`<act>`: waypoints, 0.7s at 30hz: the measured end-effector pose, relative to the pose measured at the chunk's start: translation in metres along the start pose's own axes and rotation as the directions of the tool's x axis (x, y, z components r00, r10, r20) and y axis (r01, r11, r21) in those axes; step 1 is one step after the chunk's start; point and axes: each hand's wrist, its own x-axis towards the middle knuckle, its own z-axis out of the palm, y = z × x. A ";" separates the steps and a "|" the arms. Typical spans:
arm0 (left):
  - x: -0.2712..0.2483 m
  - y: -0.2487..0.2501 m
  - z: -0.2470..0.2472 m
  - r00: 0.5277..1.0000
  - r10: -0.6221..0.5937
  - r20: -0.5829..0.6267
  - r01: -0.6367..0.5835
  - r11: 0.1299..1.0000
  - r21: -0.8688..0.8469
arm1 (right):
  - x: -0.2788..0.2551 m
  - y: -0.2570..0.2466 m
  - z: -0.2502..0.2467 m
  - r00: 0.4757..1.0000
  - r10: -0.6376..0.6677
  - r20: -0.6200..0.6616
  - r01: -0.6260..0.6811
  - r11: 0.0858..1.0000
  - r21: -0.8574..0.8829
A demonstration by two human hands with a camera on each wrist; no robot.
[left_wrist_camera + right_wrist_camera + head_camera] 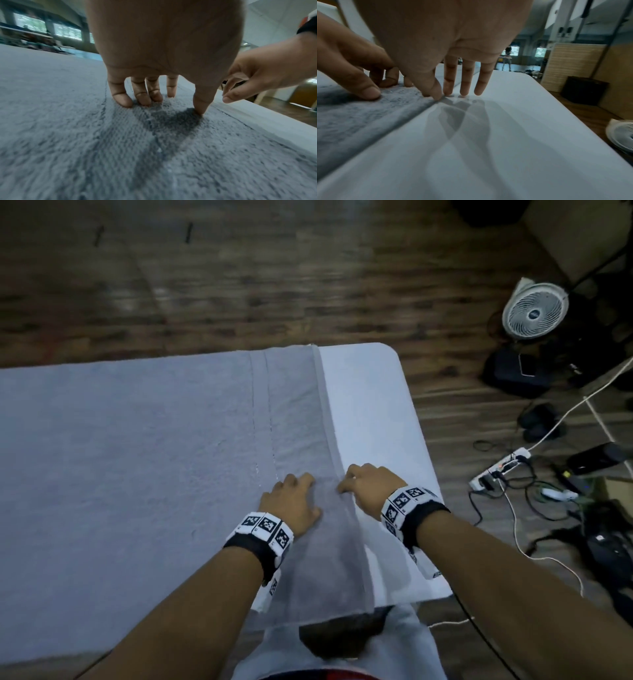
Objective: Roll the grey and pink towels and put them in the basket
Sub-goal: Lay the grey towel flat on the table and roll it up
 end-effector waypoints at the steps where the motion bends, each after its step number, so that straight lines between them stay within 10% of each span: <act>1: -0.001 0.005 0.002 0.999 -0.053 -0.012 0.054 0.999 0.003 | 0.003 0.008 -0.001 0.999 -0.046 0.005 0.046 0.999 -0.014; 8: -0.025 0.063 0.026 0.912 -0.364 -0.188 0.361 0.931 -0.055 | 0.027 0.037 -0.008 0.928 -0.371 -0.032 0.364 0.922 -0.130; 21: -0.045 0.123 0.048 0.773 -0.632 -0.058 0.613 0.767 -0.189 | 0.064 0.048 -0.015 0.777 -0.629 0.020 0.586 0.712 -0.387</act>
